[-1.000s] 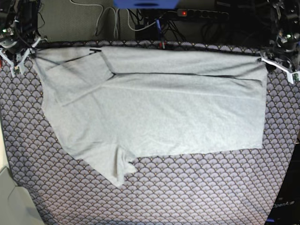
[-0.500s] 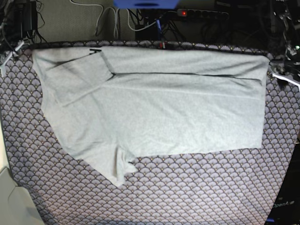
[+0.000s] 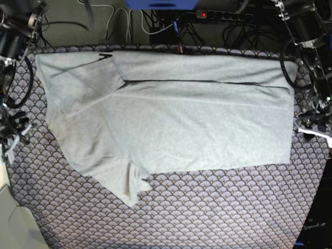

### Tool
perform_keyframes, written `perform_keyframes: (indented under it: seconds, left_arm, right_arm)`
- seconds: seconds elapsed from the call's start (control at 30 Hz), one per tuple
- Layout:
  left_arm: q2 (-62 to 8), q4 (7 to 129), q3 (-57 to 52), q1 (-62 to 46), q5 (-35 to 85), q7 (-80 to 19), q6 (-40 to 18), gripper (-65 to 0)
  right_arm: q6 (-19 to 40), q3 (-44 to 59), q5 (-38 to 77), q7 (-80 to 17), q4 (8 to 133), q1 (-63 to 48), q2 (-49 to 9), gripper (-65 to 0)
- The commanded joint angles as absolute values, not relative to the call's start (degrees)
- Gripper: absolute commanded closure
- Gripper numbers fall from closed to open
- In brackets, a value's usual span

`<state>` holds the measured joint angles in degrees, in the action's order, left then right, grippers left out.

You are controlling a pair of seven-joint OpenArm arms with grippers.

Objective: Fold the T-shirt properly
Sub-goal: 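Release the shirt and move both grippers toward the hem side, then lower both grippers onto the shirt's hem corners and grasp them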

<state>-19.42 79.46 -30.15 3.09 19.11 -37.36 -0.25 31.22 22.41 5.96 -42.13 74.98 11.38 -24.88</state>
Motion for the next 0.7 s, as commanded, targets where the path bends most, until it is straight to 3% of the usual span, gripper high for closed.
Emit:
perform_keyframes:
  seconds: [0.0, 0.3, 0.67]
  left_arm:
    - [-20.7, 78.81, -30.02, 5.32, 19.03, -36.09, -0.31, -36.8]
    - [-20.79, 65.71, -27.12, 16.4, 18.95, -35.56, 0.13, -36.8]
    - [-21.32, 57.45, -27.12, 18.77, 18.95, -30.99, -0.04, -36.8]
  right_arm:
    - [31.08, 21.49, 4.97, -39.43, 73.01, 14.73, -26.07, -33.6]
    - [30.99, 12.62, -1.01, -25.01, 45.41, 30.02, -25.45, -36.0]
    - [31.16, 6.64, -1.01, -23.6, 44.88, 33.27, -19.12, -40.4]
